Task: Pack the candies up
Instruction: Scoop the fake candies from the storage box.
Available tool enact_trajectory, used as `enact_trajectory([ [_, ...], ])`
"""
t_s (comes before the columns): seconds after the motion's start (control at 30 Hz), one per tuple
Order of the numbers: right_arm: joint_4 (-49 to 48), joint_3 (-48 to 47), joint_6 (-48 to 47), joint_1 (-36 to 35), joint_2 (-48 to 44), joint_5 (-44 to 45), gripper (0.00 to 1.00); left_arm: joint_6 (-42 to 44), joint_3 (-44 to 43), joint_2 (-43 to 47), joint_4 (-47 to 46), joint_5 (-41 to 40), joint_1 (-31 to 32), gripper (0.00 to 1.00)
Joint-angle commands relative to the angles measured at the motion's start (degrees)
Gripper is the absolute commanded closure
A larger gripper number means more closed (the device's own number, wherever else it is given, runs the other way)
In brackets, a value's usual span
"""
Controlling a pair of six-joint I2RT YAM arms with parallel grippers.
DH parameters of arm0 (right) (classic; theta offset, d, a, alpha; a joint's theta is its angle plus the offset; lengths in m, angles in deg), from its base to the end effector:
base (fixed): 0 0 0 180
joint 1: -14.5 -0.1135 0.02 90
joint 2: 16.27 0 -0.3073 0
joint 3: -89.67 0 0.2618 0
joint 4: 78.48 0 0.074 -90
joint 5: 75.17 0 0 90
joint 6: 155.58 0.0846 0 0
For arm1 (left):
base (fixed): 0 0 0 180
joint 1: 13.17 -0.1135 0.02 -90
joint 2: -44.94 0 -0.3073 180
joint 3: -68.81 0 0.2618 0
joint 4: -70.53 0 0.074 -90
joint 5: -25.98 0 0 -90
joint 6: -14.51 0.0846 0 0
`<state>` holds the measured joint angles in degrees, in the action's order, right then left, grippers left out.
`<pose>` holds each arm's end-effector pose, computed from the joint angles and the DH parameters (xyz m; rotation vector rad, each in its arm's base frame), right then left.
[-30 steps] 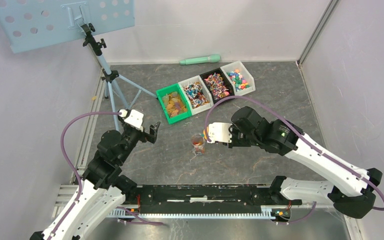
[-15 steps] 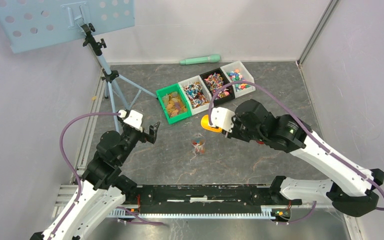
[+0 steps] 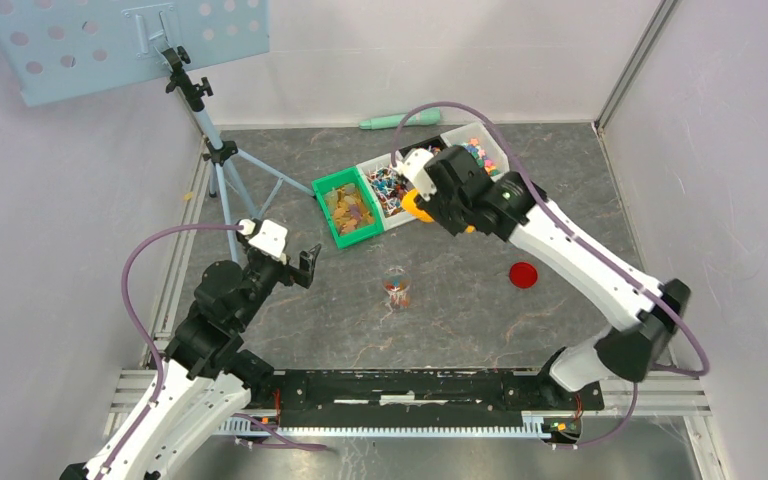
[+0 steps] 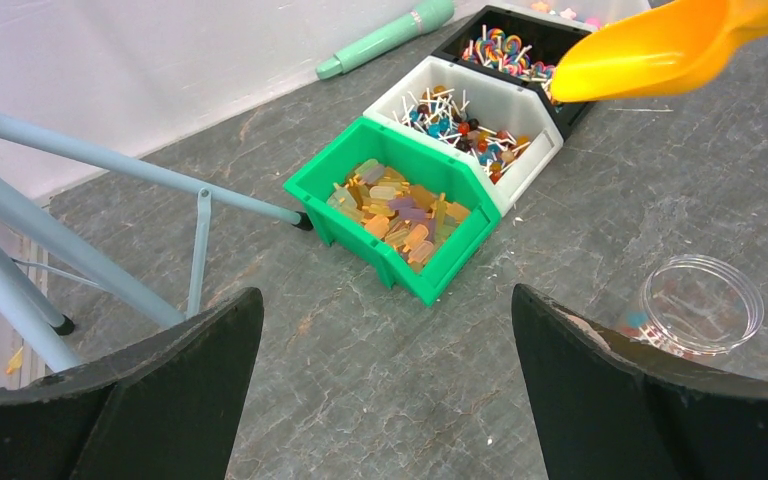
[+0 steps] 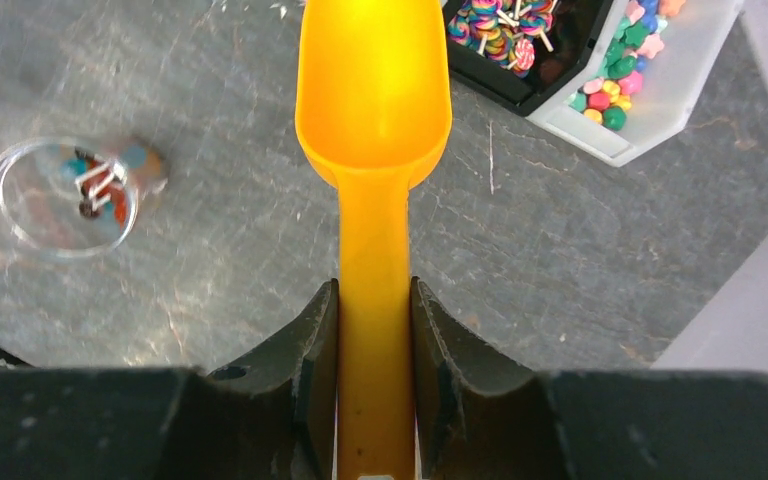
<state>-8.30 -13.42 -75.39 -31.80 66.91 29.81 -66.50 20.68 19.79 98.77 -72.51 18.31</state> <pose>0.2432 0.2229 0.3880 -1.0306 2.1768 -0.0283 0.1258 -0.0624 0.3319 0.4689 1.5971 -0.1745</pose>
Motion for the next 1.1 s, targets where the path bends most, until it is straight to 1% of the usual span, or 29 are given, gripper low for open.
enact_trajectory([
  [0.0, -2.66, -7.37, 4.78, 3.44, 6.49, -4.26, 1.00, -2.53, -0.27, 0.87, -1.22, -0.22, -0.02, 0.00],
  [0.17, 0.24, -16.75, 6.65, 5.15, 16.05, -5.50, 1.00, -2.09, 0.02, 1.15, -1.63, 0.06, -0.02, 0.00],
  [0.33, 2.49, -20.24, 8.50, 6.10, 23.28, -6.46, 1.00, -2.03, 0.11, 1.20, -1.72, 0.25, -0.02, 0.00],
  [0.47, 3.20, -20.83, 9.44, 6.57, 26.34, -5.88, 1.00, -1.91, 0.23, 1.16, -1.94, 0.53, -0.02, 0.00],
  [0.6, 1.67, -21.09, 9.71, 6.83, 27.98, -5.06, 1.00, -2.03, 0.12, 1.06, -1.93, 0.78, -0.02, 0.00],
  [0.87, 2.76, -27.50, 9.71, 7.15, 35.21, -3.84, 1.00, -1.90, 0.16, 1.06, -1.89, 0.85, -0.02, 0.00],
  [0.93, 3.49, -29.05, 11.26, 7.29, 36.93, -3.26, 1.00, -1.87, 0.29, 1.03, -1.90, 0.92, -0.05, 0.00],
  [1.07, 5.16, -32.10, 11.75, 7.29, 40.41, -0.51, 1.00, -1.78, 0.30, 0.89, -2.03, 1.00, 0.00, 0.00],
])
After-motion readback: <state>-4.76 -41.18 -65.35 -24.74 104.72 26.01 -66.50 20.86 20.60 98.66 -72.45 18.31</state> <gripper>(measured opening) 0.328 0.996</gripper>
